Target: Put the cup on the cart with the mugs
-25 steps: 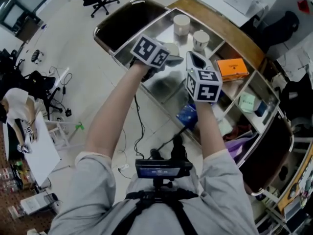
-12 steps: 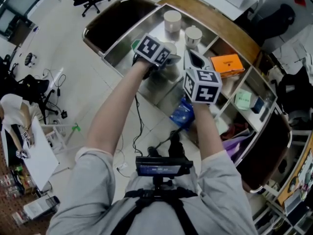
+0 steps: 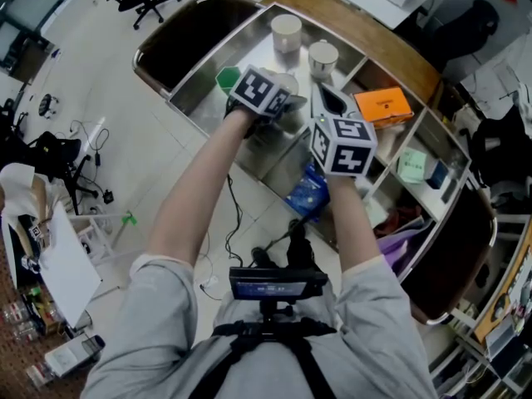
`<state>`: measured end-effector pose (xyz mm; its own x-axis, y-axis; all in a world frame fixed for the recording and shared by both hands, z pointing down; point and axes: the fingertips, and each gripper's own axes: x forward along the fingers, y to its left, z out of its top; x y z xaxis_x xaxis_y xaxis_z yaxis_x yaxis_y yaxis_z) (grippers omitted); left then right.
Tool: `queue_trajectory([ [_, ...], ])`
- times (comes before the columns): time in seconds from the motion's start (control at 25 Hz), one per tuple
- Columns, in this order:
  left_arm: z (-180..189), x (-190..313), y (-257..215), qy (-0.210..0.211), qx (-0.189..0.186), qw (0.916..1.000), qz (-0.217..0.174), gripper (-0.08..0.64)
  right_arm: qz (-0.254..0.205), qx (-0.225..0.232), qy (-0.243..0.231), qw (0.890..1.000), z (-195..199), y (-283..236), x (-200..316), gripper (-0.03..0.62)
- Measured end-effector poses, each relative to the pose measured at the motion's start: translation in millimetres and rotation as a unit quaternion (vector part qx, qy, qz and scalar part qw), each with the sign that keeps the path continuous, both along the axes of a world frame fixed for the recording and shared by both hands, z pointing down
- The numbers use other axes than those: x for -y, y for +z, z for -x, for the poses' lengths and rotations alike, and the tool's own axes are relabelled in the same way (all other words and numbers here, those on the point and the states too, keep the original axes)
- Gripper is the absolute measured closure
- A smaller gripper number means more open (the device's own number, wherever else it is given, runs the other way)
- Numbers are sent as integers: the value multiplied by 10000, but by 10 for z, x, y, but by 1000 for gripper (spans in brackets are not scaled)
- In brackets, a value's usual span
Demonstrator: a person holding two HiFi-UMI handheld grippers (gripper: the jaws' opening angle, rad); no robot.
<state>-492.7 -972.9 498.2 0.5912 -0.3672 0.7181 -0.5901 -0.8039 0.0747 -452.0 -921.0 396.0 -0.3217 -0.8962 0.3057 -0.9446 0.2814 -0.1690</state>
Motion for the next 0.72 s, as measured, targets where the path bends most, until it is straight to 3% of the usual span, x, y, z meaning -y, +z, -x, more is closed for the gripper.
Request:
queue_trajectory([
  [0.08, -43, 1, -27, 38, -38, 10000, -80, 88, 0, -2, 10, 10000, -32, 0, -1, 588],
  [0.4, 32, -78, -239, -37, -178, 9993, -320, 87, -24, 0, 7, 10000, -21, -31, -45, 588],
  [0.56, 225, -173, -469, -279, -187, 9983, -474, 87, -158, -11, -36, 9999, 51, -187, -125, 588],
  [0.72, 490, -451, -775, -570, -484, 9941, -791, 114, -223, -8, -251, 9994, 297, -269, -343, 588],
])
